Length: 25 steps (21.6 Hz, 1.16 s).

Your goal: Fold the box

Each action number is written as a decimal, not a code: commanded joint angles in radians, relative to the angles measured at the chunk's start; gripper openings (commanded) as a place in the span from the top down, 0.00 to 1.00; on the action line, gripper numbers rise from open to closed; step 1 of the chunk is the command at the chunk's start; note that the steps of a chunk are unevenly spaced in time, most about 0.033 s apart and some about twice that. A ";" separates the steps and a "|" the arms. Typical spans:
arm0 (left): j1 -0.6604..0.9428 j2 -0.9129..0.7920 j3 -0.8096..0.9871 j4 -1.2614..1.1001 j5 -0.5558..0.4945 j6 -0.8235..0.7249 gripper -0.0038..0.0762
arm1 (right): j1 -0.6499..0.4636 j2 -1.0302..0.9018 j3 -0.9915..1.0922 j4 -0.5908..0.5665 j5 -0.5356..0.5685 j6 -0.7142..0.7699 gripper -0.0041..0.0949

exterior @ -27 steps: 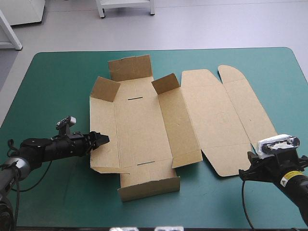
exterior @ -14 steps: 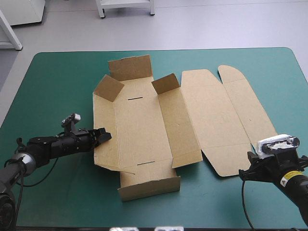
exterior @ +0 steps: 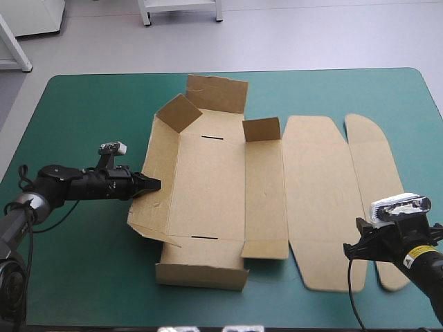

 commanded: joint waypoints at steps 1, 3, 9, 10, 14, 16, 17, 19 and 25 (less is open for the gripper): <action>-0.006 0.022 -0.171 0.147 0.122 -0.071 0.96 | -0.005 0.009 -0.036 -0.004 -0.058 -0.011 0.52; -0.006 0.071 -0.303 0.222 0.158 -0.110 0.96 | -0.005 0.009 -0.036 0.003 -0.058 -0.011 0.52; -0.045 0.317 -0.979 0.520 0.412 -0.161 0.96 | -0.005 0.009 -0.036 0.028 -0.058 -0.011 0.52; -0.105 0.364 -1.125 0.712 0.406 -0.181 0.96 | -0.005 0.009 -0.036 0.039 -0.058 -0.011 0.52; -0.274 0.437 -1.356 0.871 0.384 -0.027 0.96 | -0.005 0.009 -0.035 0.042 -0.058 -0.015 0.52; -0.341 0.439 -1.367 0.871 0.321 0.091 0.96 | -0.005 0.009 -0.035 0.042 -0.058 -0.015 0.53; -0.369 0.439 -1.367 0.871 0.305 0.151 0.96 | -0.005 0.009 -0.035 0.042 -0.058 -0.015 0.53; -0.431 0.435 -1.367 0.856 0.270 0.265 0.96 | -0.005 0.009 -0.035 0.035 -0.060 -0.015 0.53; -0.534 0.379 -1.363 0.838 0.241 0.370 0.96 | -0.005 0.009 -0.035 0.035 -0.087 -0.015 0.53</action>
